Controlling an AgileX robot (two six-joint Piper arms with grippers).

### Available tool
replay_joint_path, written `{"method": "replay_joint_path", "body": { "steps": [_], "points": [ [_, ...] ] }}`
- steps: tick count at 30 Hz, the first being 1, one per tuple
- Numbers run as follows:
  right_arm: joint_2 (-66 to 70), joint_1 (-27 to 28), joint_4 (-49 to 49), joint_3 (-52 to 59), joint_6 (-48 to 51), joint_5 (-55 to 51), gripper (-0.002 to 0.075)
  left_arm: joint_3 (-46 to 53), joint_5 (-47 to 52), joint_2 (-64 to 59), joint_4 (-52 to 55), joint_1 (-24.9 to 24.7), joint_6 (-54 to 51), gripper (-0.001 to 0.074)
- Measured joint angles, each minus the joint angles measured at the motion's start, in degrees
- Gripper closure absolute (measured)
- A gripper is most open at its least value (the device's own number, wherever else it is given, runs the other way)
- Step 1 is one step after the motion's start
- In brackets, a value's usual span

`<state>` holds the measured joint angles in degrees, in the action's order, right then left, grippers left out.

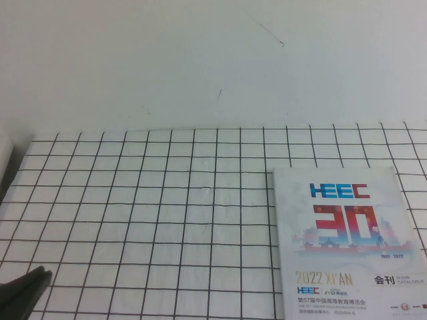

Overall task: Close book
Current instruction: 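Close the open booklet and leave it lying on the table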

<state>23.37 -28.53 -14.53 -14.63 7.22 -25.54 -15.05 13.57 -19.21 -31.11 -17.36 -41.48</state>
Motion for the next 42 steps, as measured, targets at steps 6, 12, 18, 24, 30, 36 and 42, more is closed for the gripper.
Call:
{"method": "replay_joint_path", "body": {
  "steps": [6, 12, 18, 24, 30, 36, 42],
  "points": [
    [0.00, 0.00, 0.00, 0.13, 0.00, 0.00, 0.0729, 9.12, -4.38, 12.02, 0.56, 7.00, 0.55, 0.0739],
    [0.00, 0.00, 0.00, 0.13, 0.00, 0.00, 0.0729, 16.21, -3.49, 19.33, 10.87, 12.71, 17.87, 0.0739],
    [0.00, 0.00, 0.00, 0.13, 0.00, -1.19, 0.0729, 16.19, 4.61, 19.80, 21.19, 13.65, 33.40, 0.0739],
    [0.00, 0.00, 0.00, 0.13, 0.00, -2.00, 0.0729, 16.12, 4.72, 19.80, 21.69, 13.68, 35.12, 0.0739],
    [0.00, 0.00, 0.00, 0.13, 0.00, -2.00, 0.0729, 16.12, 4.72, 19.89, 21.69, 13.68, 35.22, 0.0739],
    [0.00, 0.00, 0.00, 0.13, 0.00, -2.00, 0.0729, 16.12, 4.72, 19.89, 21.69, 13.68, 35.36, 0.0739],
    [0.00, 0.00, 0.00, 0.13, 0.00, -2.09, 0.0729, 16.12, 4.72, 19.89, 21.69, 13.68, 35.38, 0.0739]
  ]
}}
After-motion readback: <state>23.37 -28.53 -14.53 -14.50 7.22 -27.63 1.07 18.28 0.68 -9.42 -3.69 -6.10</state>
